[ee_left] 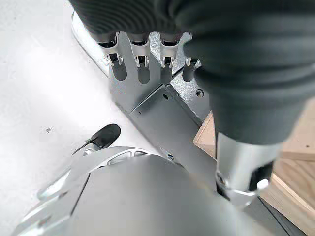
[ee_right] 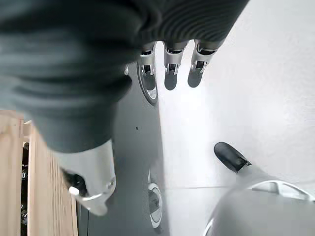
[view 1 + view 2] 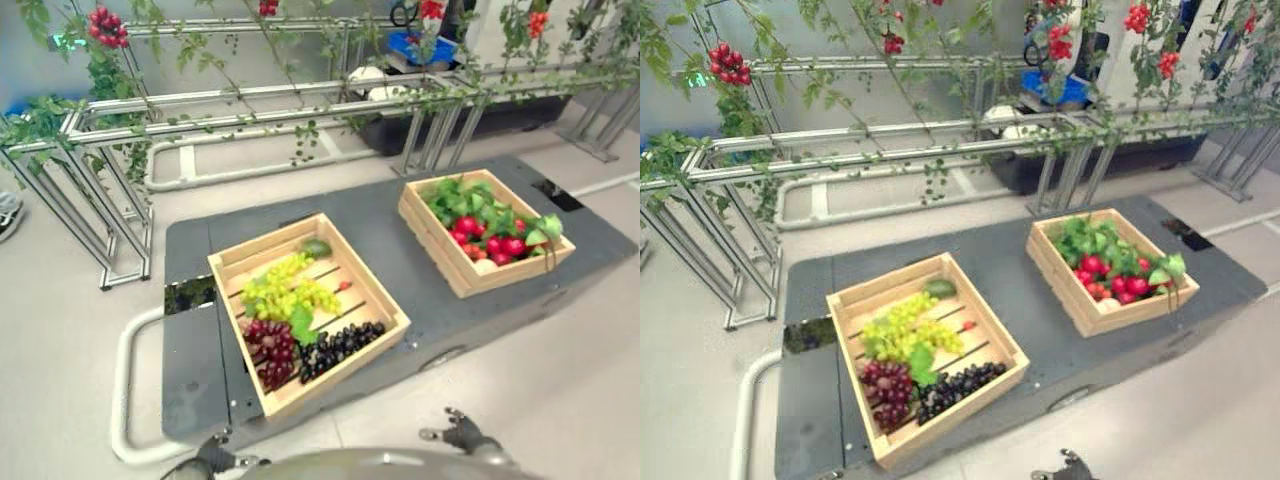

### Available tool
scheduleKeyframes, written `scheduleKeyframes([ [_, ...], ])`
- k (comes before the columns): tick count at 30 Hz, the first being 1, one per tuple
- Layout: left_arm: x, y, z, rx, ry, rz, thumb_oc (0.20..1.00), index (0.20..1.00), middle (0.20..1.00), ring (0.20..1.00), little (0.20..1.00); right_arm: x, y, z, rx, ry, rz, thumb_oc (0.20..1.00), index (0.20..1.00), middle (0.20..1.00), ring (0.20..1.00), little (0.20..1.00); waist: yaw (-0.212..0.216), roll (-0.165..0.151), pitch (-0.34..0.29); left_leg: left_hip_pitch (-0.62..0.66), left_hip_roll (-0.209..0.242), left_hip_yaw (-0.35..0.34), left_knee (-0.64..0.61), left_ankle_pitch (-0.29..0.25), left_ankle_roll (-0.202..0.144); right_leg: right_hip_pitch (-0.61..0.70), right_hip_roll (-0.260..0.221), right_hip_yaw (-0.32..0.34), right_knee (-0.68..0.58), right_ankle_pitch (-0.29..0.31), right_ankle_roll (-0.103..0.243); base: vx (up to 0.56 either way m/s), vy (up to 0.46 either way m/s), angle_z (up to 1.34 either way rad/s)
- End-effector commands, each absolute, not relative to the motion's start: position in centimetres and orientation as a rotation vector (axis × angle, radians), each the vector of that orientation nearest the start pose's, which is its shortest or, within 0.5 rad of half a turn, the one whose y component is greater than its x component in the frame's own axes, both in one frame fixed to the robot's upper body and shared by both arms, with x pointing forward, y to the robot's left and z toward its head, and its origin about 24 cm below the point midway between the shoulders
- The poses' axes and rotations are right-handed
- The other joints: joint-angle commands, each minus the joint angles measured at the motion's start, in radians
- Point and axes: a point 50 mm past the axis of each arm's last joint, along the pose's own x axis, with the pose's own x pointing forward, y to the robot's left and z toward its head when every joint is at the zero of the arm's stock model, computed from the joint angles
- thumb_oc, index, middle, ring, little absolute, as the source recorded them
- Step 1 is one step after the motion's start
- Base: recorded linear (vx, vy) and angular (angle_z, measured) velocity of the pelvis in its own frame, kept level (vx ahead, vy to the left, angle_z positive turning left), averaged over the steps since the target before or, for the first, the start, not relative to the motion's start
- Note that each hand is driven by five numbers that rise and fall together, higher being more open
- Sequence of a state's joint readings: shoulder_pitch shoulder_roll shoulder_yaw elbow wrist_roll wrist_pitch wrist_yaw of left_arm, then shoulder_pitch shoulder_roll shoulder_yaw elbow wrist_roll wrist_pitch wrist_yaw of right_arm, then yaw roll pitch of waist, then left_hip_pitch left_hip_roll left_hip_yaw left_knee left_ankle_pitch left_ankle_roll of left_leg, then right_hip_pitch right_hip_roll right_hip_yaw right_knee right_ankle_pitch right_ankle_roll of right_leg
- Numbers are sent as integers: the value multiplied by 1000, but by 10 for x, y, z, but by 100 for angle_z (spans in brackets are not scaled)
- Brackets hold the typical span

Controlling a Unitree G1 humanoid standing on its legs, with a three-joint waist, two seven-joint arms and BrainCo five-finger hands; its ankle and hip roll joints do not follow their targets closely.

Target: Pick up the fruits from the basket on one side to the basket on the other side

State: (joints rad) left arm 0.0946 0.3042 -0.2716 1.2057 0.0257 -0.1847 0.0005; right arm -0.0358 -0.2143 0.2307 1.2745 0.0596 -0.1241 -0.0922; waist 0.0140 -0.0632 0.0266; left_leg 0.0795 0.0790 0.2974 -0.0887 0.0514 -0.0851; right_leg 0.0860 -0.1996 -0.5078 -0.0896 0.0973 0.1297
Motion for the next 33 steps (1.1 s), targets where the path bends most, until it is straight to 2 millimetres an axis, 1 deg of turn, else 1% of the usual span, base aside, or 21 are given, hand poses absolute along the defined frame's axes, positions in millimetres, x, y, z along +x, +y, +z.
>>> scheduleKeyframes([
  [1,76,225,-162,399,1118,-143,1000,1000,1000,1000,1000,132,-235,-149,-392,1048,-55,1000,1000,1000,1000,1000,16,36,2,-7,-65,-59,8,-66,22,-18,33,-90,34,-39,13,-587,378,53],
  [3,78,227,-161,386,1112,-116,1000,1000,1000,1000,1000,132,-235,-149,-390,1047,-54,1000,1000,1000,1000,1000,18,36,3,-7,-67,-61,8,-67,24,-18,31,-90,36,-38,13,0,0,0],
  [9,77,227,-161,384,1114,-117,1000,1000,1000,1000,1000,131,-234,-150,-388,1048,-54,1000,1000,1000,1000,1000,19,36,4,-8,-70,-63,8,-68,26,-18,28,-91,38,-37,15,4,12,4],
  [14,80,228,-160,388,1101,-108,1000,1000,1000,1000,1000,131,-235,-149,-396,1047,-54,1000,1000,1000,1000,1000,17,37,7,-11,-72,-63,8,-68,27,-24,26,-89,38,-34,16,0,0,0],
  [17,88,230,-157,402,1071,-101,1000,1000,1000,1000,1000,129,-236,-150,-407,1054,-50,1000,1000,1000,1000,1000,15,38,8,-14,-72,-63,7,-66,27,-26,25,-88,35,-32,16,0,0,0],
  [18,101,233,-152,415,1020,-86,1000,1000,1000,1000,1000,129,-239,-149,-414,1055,-56,1000,1000,1000,1000,1000,13,41,9,-15,-73,-61,7,-66,27,-28,23,-87,33,-29,17,0,0,0],
  [19,101,234,-152,415,1020,-86,1000,1000,1000,1000,1000,129,-239,-149,-413,1055,-56,1000,1000,1000,1000,1000,13,40,9,-16,-73,-61,7,-66,27,-28,23,-87,33,-29,17,0,0,0],
  [20,111,235,-147,406,973,-63,1000,1000,1000,1000,1000,128,-240,-149,-416,1058,-60,1000,1000,1000,1000,1000,13,41,8,-16,-73,-61,6,-66,27,-29,22,-87,33,-28,17,0,0,0],
  [21,134,240,-134,392,866,-30,1000,1000,1000,1000,1000,125,-243,-149,-420,1067,-64,1000,1000,1000,1000,1000,14,43,7,-16,-74,-60,6,-66,27,-29,21,-87,31,-26,18,0,0,0],
  [22,134,240,-134,393,866,-30,1000,1000,1000,1000,1000,125,-243,-149,-420,1067,-64,1000,1000,1000,1000,1000,14,43,7,-16,-74,-60,6,-66,27,-29,21,-87,31,-26,18,23,17,3],
  [23,151,244,-121,395,775,-14,1000,1000,1000,1000,1000,123,-244,-149,-420,1073,-68,1000,1000,1000,1000,1000,15,45,7,-16,-75,-60,6,-65,26,-28,21,-87,31,-26,19,11,9,4],
  [24,168,249,-106,388,687,-5,1000,1000,1000,1000,1000,122,-246,-149,-421,1077,-70,1000,1000,1000,1000,1000,16,46,7,-16,-75,-61,6,-64,26,-28,21,-89,30,-25,19,16,12,4],
  [25,179,253,-93,386,618,0,1000,1000,1000,1000,1000,121,-247,-149,-421,1079,-69,1000,1000,1000,1000,1000,17,47,6,-16,-76,-61,6,-64,26,-27,20,-89,29,-24,20,0,0,0],
  [26,199,269,-63,399,491,33,1000,1000,1000,1000,1000,120,-249,-149,-418,1087,-68,1000,1000,1000,1000,1000,20,51,6,-15,-77,-60,5,-64,25,-25,19,-91,28,-23,21,0,0,0],
  [27,199,270,-63,400,492,34,1000,1000,1000,1000,1000,120,-248,-150,-417,1087,-66,1000,1000,1000,1000,1000,20,50,6,-15,-77,-60,5,-64,25,-25,19,-90,28,-23,21,0,0,0],
  [28,212,282,-36,404,391,56,1000,1000,1000,1000,1000,117,-248,-151,-408,1101,-57,1000,1000,1000,1000,1000,24,52,3,-13,-78,-61,5,-65,24,-23,19,-91,25,-21,22,0,0,0],
  [29,212,282,-35,405,392,57,1000,1000,1000,1000,1000,117,-247,-151,-408,1101,-55,1000,1000,1000,1000,1000,23,51,3,-13,-78,-61,5,-65,24,-23,19,-91,25,-21,22,32,-7,-4],
  [30,222,290,-13,423,309,76,1000,1000,1000,1000,1000,114,-245,-152,-397,1116,-45,1000,1000,1000,1000,1000,27,51,0,-12,-77,-61,4,-66,23,-20,18,-93,24,-20,23,14,-4,-4],
  [31,221,291,-12,423,309,77,1000,1000,1000,1000,1000,114,-244,-153,-397,1116,-43,1000,1000,1000,1000,1000,26,50,0,-11,-77,-60,4,-66,23,-20,18,-92,24,-20,23,20,-7,-4],
  [32,225,293,-2,431,271,78,1000,1000,1000,1000,1000,113,-243,-153,-388,1122,-38,1000,1000,1000,1000,1000,28,50,-1,-10,-77,-60,4,-67,22,-19,18,-92,23,-20,23,0,0,0],
  [33,230,295,15,428,204,96,1000,1000,1000,1000,1000,111,-239,-155,-375,1132,-18,1000,1000,1000,1000,1000,32,49,-3,-8,-77,-60,4,-69,22,-15,16,-93,24,-21,24,37,-18,-1],
])
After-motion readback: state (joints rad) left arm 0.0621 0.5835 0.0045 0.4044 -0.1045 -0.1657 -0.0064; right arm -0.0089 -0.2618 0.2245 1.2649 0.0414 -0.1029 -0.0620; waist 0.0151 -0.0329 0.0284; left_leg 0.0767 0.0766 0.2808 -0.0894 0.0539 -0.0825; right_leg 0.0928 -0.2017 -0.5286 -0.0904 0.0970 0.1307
